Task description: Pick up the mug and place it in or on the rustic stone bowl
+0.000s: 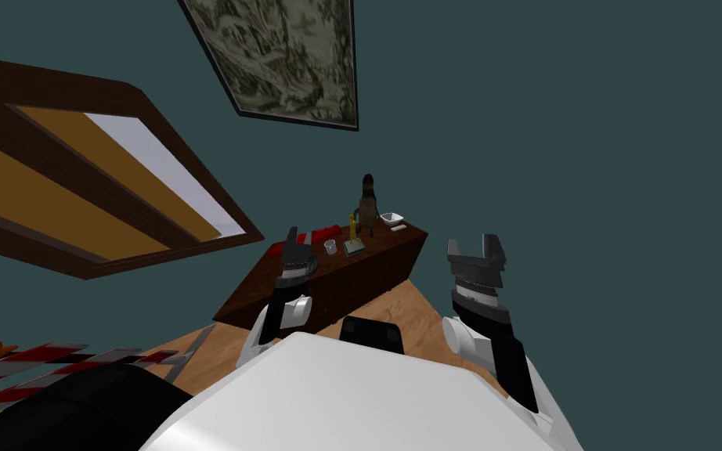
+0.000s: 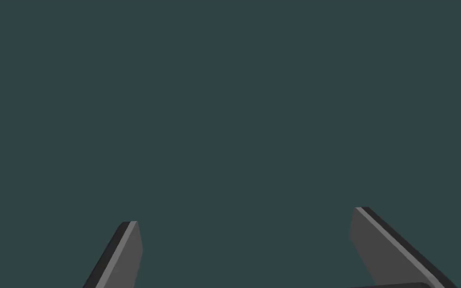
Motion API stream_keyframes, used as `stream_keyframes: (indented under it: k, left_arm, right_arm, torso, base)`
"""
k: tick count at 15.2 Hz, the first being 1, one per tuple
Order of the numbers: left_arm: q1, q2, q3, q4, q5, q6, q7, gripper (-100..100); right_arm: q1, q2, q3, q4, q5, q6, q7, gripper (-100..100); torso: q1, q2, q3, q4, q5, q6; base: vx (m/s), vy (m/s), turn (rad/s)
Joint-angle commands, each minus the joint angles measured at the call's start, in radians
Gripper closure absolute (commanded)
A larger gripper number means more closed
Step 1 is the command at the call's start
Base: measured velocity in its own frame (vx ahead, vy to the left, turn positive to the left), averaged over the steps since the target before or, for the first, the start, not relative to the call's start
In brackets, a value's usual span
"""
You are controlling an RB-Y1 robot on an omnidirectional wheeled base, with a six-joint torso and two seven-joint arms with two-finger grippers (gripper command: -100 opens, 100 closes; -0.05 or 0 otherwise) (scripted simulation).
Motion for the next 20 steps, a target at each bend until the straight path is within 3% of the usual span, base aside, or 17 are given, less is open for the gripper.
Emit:
stream_keyframes:
  k: [1, 3, 5, 6, 11, 12, 16, 20]
  left_arm:
    - [-0.005, 0.04, 0.0, 0.005, 0.004, 0.007, 0.004, -100]
    - [-0.009, 0.068, -0.001, 0.011, 0.009, 0.014, 0.007, -100]
    - [-0.023, 0.122, -0.002, 0.027, 0.021, 0.034, 0.018, -100]
    - [-0.023, 0.122, -0.002, 0.027, 0.021, 0.034, 0.018, -100]
    - [-0.079, 0.228, -0.007, 0.093, 0.073, 0.118, 0.061, -100]
    - [-0.079, 0.228, -0.007, 0.093, 0.073, 0.118, 0.061, -100]
    - [-0.141, 0.284, -0.013, 0.166, 0.13, 0.211, 0.108, -100]
    - [-0.176, 0.305, -0.017, 0.207, 0.162, 0.263, 0.135, -100]
  right_arm:
    - [0.0, 0.0, 0.0, 0.0, 0.0, 0.0, 0.0, 0]
    - [0.0, 0.0, 0.0, 0.0, 0.0, 0.0, 0.0, 0]
    - [0.0, 0.0, 0.0, 0.0, 0.0, 0.0, 0.0, 0]
    - [0.0, 0.0, 0.0, 0.0, 0.0, 0.0, 0.0, 0]
    - [0.0, 0.0, 0.0, 0.0, 0.0, 0.0, 0.0, 0]
    - [0.0, 0.0, 0.0, 0.0, 0.0, 0.0, 0.0, 0]
    - [0.0, 0.0, 0.0, 0.0, 0.0, 0.0, 0.0, 0]
    - [0.0, 0.0, 0.0, 0.0, 0.0, 0.0, 0.0, 0]
  torso:
    - [0.0, 0.0, 0.0, 0.0, 0.0, 0.0]
    - [0.001, 0.0, 0.0, 0.0, 0.0, 0.0]
    - [0.001, 0.0, 0.0, 0.0, 0.0, 0.0]
    - [0.002, 0.0, 0.0, 0.0, 0.0, 0.0]
    - [0.003, 0.001, 0.0, 0.0, 0.001, 0.0]
    - [0.004, 0.001, 0.0, 0.0, 0.001, 0.0]
    - [0.004, 0.001, 0.0, 0.0, 0.001, 0.0]
    - [0.003, 0.001, 0.0, 0.0, 0.001, 0.0]
  base:
    - [0.0, 0.0, 0.0]
    - [-0.003, 0.01, -0.014]
    - [-0.006, 0.015, -0.019]
    - [-0.008, 0.018, -0.019]
    - [-0.013, 0.032, -0.037]
    - [-0.017, 0.046, -0.034]
    - [-0.019, 0.038, -0.054]
    - [-0.02, 0.038, -0.046]
